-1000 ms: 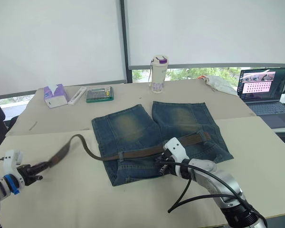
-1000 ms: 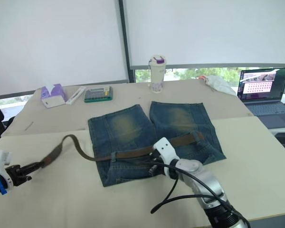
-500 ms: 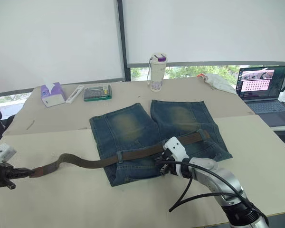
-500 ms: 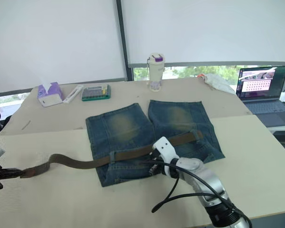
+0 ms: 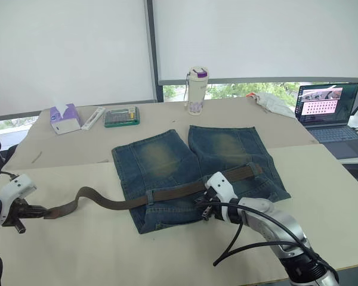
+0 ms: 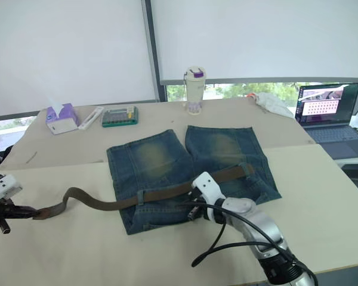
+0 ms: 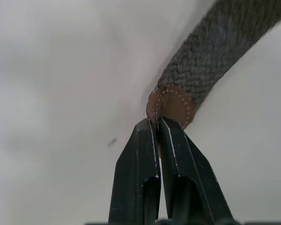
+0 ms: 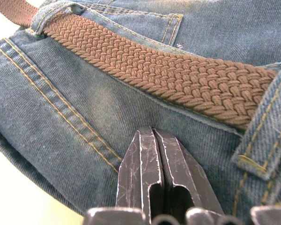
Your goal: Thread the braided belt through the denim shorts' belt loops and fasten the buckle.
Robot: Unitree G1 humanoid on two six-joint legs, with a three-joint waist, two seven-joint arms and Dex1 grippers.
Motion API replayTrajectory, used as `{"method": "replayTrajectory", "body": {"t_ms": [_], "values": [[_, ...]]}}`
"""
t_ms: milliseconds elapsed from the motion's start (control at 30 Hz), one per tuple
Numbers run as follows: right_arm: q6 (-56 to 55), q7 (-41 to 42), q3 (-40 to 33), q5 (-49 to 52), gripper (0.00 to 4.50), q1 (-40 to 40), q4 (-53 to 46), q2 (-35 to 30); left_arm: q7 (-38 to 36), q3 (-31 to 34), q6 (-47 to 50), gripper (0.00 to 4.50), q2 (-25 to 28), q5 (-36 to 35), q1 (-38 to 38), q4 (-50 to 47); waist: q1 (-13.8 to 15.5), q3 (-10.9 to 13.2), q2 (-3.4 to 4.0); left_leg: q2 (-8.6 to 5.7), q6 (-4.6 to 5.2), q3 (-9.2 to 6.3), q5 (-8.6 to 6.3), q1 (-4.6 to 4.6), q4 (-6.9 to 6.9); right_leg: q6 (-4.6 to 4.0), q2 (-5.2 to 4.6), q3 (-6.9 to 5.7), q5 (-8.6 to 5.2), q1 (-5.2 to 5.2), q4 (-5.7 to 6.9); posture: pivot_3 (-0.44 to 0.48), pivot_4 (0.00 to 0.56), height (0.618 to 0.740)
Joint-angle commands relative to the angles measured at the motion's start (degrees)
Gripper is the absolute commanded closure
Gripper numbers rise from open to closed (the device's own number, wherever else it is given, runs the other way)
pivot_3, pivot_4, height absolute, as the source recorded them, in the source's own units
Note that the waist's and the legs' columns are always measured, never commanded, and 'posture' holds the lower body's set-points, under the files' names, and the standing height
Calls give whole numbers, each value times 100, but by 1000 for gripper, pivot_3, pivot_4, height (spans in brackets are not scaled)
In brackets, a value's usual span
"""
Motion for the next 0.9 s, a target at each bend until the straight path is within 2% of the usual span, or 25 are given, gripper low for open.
{"method": "replayTrajectory", "body": {"t_ms": [33,100,133,267,400,500,567,633,667,767,900], "values": [[-46,37,-53,-10,4483,-8,-123,-87,1019,-428,-607,4500,-138,766,-273,305,8,-3,14,-1,0,0,0,-2,0,0,-1,0,0,-1,1,0,150,740],[-152,76,-77,22,4483,47,-255,-105,1746,-530,-806,4500,-283,1001,-465,416,36,-5,28,-2,0,0,0,-2,0,1,-3,0,0,0,6,0,150,740],[-131,72,-147,87,4483,60,-308,-72,1858,-497,-800,4500,-336,1001,-553,480,57,-4,32,-2,0,0,0,-2,0,1,-5,0,0,0,6,0,150,740],[-84,410,-614,545,3308,374,-1210,-398,533,770,308,3161,-611,-442,-1075,532,107,3,27,-9,1,-4,1,-23,18,1,-1,-15,-1,-6,12,0,150,740],[302,429,-1374,1163,1902,676,-1940,-623,-7,1597,1469,1800,-705,-1394,-1347,-117,32,28,-54,-1,1,-20,2,-38,49,1,4,-48,0,-3,11,0,150,740],[521,184,-1908,1356,927,811,-2292,-732,-164,1994,3280,819,-1192,-2662,-298,-3001,-11,29,-26,10,1,-25,2,-34,43,1,-3,-52,1,2,10,0,150,740],[561,17,-2107,1295,234,841,-2381,-844,409,1996,4109,158,-1791,-3336,354,-4952,-2,27,13,16,5,-17,-1,-32,36,2,-15,-34,0,6,10,0,150,740],[583,-132,-2176,1203,234,887,-2393,-959,1018,1910,4742,158,-2382,-3811,795,-6330,5,29,16,12,11,-9,-4,-31,35,6,-27,-15,-2,5,13,0,150,740],[533,-183,-2167,1129,234,915,-2372,-1036,1237,1841,4878,158,-2627,-3901,957,-6699,3,31,8,12,12,-4,-5,-33,35,6,-26,-7,-2,5,7,0,150,740],[440,-186,-2132,834,234,905,-2197,-1532,1842,1365,5136,158,-3235,-3855,1368,-7369,-18,34,-5,16,0,2,2,-27,35,4,-6,8,0,3,6,0,150,740],[554,168,-2080,718,234,253,-1583,-2372,2330,677,5054,158,-3456,-3368,1450,-7482,-5,38,0,26,-4,28,4,-12,21,1,6,31,1,5,1,0,150,740]]}}
